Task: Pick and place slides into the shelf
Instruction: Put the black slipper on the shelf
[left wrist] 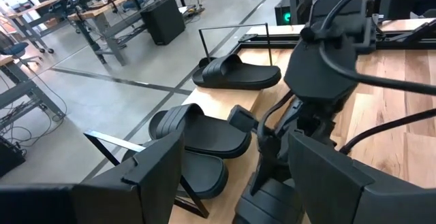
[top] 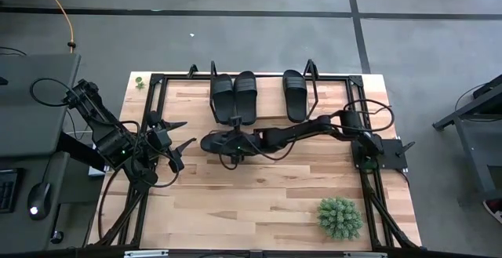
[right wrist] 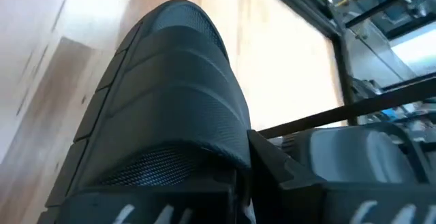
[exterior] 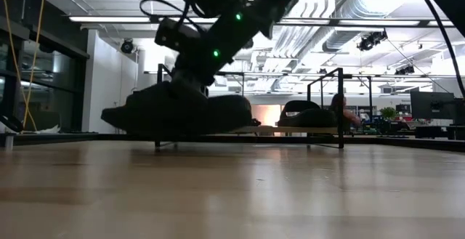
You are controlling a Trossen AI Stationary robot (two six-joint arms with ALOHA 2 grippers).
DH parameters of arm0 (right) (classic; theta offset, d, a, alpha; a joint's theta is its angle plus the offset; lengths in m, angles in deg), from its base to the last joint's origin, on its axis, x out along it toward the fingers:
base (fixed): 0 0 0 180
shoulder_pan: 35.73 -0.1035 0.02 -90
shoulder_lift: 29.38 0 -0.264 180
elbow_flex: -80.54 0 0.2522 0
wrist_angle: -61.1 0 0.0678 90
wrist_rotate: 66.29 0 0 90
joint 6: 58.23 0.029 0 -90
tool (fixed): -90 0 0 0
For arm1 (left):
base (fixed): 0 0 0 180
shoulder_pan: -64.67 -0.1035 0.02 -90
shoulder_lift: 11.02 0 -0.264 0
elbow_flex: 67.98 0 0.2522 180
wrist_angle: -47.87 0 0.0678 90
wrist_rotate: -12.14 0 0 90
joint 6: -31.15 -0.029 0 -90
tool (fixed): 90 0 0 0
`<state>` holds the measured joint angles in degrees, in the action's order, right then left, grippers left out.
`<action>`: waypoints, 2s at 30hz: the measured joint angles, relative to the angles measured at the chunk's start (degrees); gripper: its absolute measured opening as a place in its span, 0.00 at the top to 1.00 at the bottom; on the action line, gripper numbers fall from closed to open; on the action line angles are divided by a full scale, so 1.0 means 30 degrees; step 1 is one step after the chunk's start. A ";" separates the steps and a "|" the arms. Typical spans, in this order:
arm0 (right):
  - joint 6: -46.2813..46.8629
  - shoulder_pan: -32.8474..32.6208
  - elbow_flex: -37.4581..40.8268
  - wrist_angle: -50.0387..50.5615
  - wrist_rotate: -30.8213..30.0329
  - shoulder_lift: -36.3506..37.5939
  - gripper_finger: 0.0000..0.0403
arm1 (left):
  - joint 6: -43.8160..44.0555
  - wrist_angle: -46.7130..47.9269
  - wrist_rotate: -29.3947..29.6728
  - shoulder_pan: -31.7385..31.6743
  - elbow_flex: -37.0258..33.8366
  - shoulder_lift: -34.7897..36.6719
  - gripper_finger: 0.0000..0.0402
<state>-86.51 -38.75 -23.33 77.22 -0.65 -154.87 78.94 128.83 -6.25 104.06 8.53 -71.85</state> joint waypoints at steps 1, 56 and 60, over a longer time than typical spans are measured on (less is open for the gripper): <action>0.0017 -0.0094 -0.0222 0.0286 -0.0301 0.0000 0.99 | 0.0000 -0.0004 0.0000 0.0000 0.0000 0.0000 0.39; 0.3269 -0.0884 -0.4014 0.8276 -1.1502 0.0138 0.99 | 0.0007 0.0066 -0.0007 0.0000 0.0000 0.0007 0.39; 0.2922 -0.0877 -0.4007 0.8311 -1.3095 0.0138 0.99 | 0.0007 0.0060 -0.0007 0.0002 0.0000 0.0007 0.39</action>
<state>-77.74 -41.38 -35.35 102.15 -39.94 -154.46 78.96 129.01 -6.27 104.07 8.53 -71.83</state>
